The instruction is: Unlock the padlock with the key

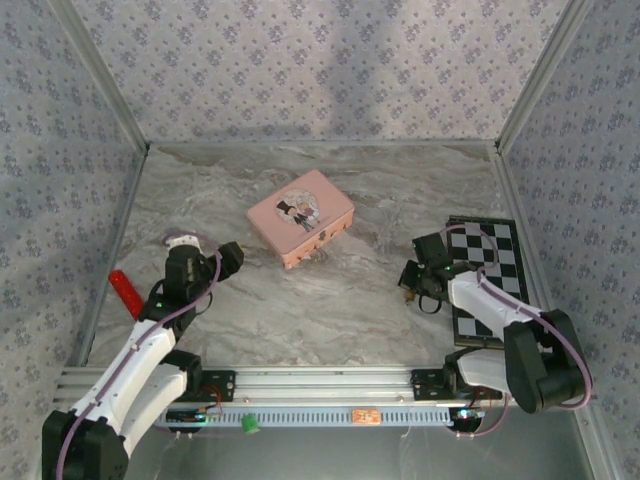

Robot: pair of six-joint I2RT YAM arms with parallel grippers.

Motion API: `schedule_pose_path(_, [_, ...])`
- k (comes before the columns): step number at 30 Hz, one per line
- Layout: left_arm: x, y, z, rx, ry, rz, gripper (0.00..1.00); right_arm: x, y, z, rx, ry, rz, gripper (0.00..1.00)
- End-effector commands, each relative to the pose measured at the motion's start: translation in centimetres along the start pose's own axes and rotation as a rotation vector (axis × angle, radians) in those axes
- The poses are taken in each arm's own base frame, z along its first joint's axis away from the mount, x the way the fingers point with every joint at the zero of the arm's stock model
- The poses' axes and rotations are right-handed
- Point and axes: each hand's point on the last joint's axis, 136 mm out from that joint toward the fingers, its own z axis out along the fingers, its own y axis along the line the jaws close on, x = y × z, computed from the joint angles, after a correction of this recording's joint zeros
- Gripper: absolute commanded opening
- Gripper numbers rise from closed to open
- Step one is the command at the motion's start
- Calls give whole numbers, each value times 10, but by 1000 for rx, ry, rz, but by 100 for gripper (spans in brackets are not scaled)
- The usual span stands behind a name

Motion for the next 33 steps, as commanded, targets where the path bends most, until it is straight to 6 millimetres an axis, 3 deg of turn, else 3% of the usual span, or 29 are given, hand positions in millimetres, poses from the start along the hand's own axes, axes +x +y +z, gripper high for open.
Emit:
schedule_pose_path(1, [3,3,1,-1,6,5,90,2,5,6,-37,9,0,0])
schedule_pose_path(15, [5,7,3,-7,13,-8,90,2,8,15,-73,15,7,0])
schedule_pose_path(22, [2,8,2,-10,6,-8,91,-1,11,10,-72,19,-12,21])
schedule_pose_path(33, [-9,13,-11,-69,-12,26,91,-12,12,-15,-62,-29,-64,38])
